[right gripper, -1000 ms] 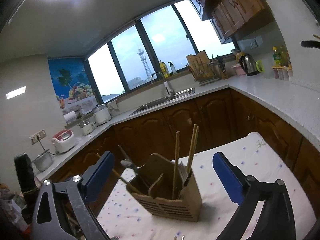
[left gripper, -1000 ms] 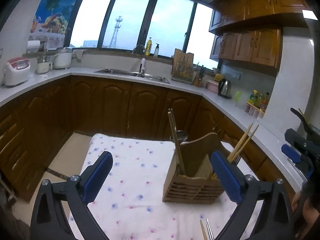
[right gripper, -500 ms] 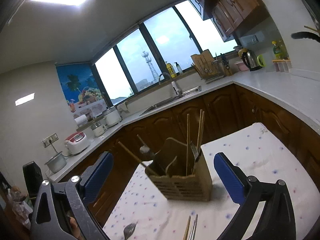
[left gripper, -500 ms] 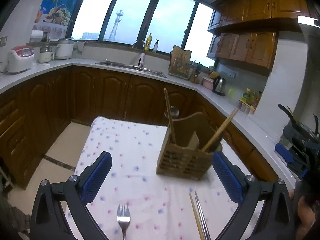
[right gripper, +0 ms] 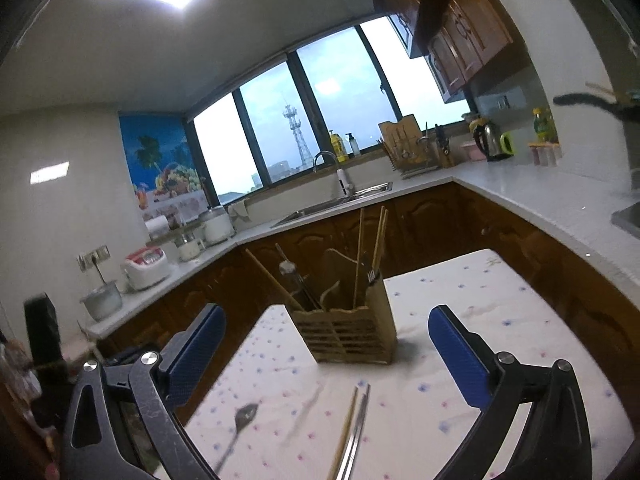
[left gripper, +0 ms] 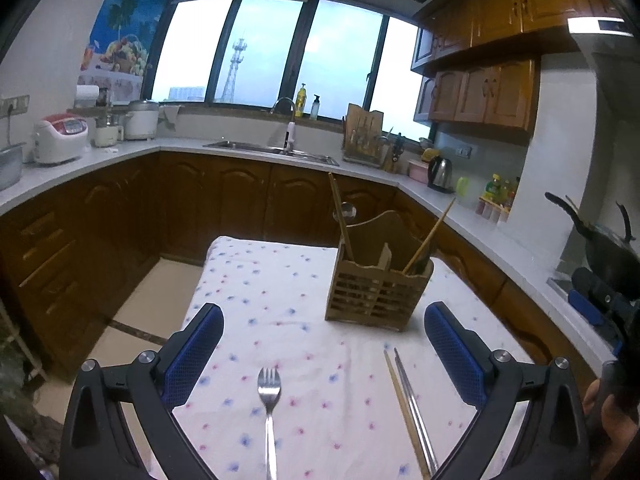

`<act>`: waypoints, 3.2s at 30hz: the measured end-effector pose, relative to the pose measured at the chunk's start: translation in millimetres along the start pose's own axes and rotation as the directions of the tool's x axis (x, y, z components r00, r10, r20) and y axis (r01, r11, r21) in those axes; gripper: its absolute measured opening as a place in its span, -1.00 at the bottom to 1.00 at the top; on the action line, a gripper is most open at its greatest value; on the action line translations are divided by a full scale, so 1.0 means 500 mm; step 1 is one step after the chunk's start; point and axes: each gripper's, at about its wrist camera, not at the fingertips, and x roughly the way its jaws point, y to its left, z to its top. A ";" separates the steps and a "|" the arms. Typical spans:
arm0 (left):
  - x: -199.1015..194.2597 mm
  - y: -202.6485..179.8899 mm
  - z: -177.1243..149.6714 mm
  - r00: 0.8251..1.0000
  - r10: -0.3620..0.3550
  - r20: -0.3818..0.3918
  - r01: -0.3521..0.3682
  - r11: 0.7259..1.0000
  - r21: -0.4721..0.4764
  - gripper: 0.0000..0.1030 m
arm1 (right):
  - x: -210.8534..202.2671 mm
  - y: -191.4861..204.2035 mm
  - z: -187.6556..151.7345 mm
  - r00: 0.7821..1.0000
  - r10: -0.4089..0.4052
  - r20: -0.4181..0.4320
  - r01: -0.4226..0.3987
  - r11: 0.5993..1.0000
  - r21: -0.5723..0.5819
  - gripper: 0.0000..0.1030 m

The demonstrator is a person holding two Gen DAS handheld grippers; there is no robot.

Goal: Organize utensils

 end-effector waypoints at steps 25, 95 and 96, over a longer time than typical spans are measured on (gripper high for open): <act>-0.074 -0.039 -0.197 0.997 0.074 0.032 -0.077 0.990 0.121 0.98 | -0.073 0.023 -0.198 0.998 -0.064 0.021 0.067 0.981 -0.184 1.00; -0.083 -0.041 -0.221 0.991 0.128 0.029 -0.131 0.981 0.140 0.98 | -0.070 -0.004 -0.256 0.995 -0.099 0.006 0.099 0.979 -0.177 1.00; -0.082 -0.041 -0.221 0.991 0.129 0.029 -0.132 0.981 0.139 0.98 | -0.070 -0.004 -0.256 0.995 -0.098 0.007 0.098 0.979 -0.177 1.00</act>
